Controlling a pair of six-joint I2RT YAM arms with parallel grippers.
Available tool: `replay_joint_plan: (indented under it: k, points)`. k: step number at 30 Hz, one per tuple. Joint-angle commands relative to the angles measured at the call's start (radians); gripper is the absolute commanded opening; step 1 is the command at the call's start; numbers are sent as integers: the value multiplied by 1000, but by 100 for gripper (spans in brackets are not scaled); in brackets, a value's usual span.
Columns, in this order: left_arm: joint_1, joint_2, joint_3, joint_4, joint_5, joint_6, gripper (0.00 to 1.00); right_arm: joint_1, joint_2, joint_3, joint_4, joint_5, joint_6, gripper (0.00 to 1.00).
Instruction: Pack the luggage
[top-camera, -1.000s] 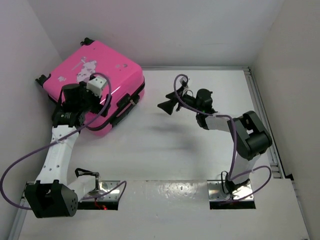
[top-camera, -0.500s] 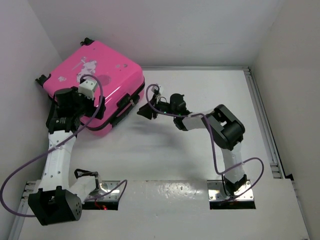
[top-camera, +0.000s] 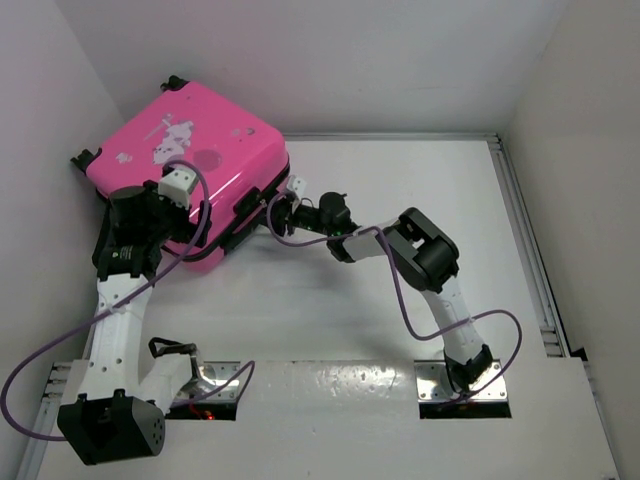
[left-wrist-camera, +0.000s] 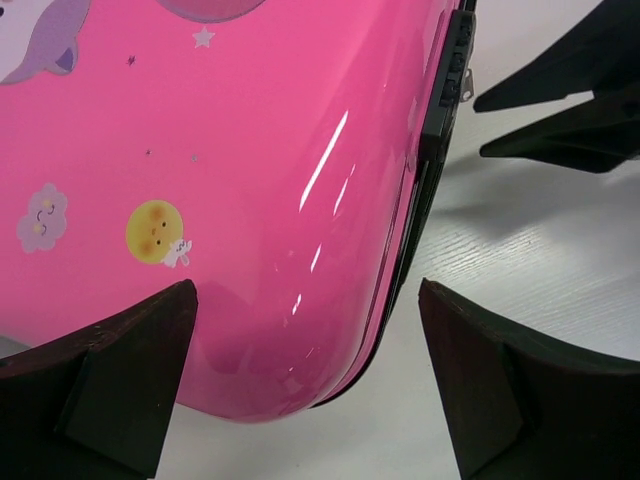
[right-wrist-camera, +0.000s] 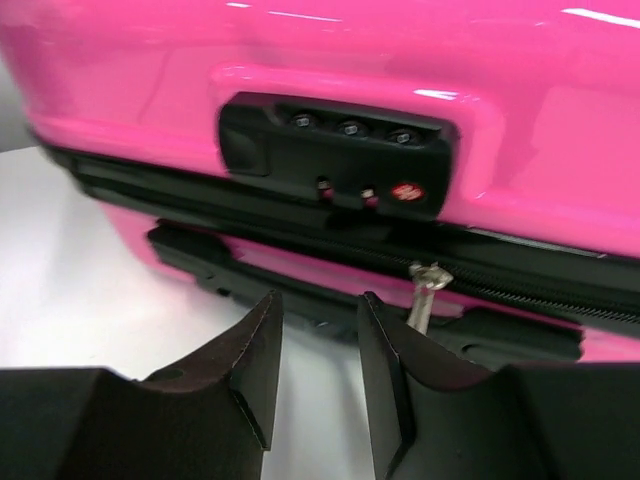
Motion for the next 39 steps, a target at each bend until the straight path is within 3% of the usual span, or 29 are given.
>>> replay_joint_plan:
  k: [1, 7, 13, 16, 24, 39]
  points:
    - [-9, -16, -9, -3, -12, 6, 97, 4, 25, 62, 66, 65, -74, 36]
    - [0, -6, -9, -3, -12, 15, 97, 3, 5, 21, 102, 120, -85, 32]
    - [11, 14, -18, -3, 0, 26, 97, -13, -104, -143, 155, 102, -72, 32]
    - [20, 25, -18, -3, 21, 35, 97, -14, -110, -157, 148, 100, -74, 40]
    - [20, 46, -18, 15, 22, 35, 97, -19, -41, -38, 116, 146, -77, 47]
    - [20, 37, -18, 15, 12, 17, 97, -20, 43, 70, 69, 186, -75, 46]
